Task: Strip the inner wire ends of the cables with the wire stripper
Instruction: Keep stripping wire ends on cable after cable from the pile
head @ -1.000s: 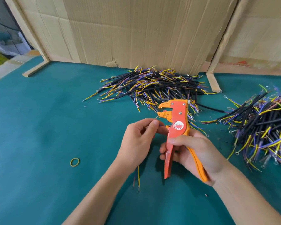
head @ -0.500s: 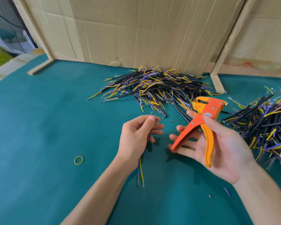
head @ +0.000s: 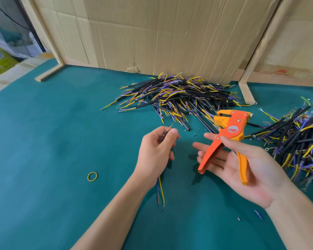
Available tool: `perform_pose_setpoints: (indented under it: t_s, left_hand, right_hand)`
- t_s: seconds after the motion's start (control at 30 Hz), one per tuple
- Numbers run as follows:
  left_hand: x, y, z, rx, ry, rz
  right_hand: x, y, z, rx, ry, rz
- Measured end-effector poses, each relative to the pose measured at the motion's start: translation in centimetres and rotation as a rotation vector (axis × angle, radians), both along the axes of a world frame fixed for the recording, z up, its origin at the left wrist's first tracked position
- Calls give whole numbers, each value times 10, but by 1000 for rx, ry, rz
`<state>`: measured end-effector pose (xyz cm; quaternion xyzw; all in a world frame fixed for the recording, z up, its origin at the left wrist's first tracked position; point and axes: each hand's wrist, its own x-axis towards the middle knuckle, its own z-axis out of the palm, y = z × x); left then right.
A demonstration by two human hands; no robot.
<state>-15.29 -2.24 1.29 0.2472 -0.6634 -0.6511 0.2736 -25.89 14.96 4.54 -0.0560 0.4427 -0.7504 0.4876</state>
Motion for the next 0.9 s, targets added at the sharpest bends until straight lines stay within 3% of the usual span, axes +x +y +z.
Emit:
perform_pose_setpoints:
  t_s: [0.23, 0.53, 0.7, 0.9]
  left_hand:
    - [1, 2, 0, -39, 22, -83]
    - [1, -1, -6, -106, -70, -90]
    - [1, -1, -4, -149, -67, -103]
    - [3, -2, 0, -227, -151, -103]
  right_hand:
    - [4, -3, -2, -11, -22, -15]
    - [19, -15, -1, 156, 219, -148]
    - [13, -4, 2, 92, 258, 88]
    - [4, 11, 2, 178, 176, 391]
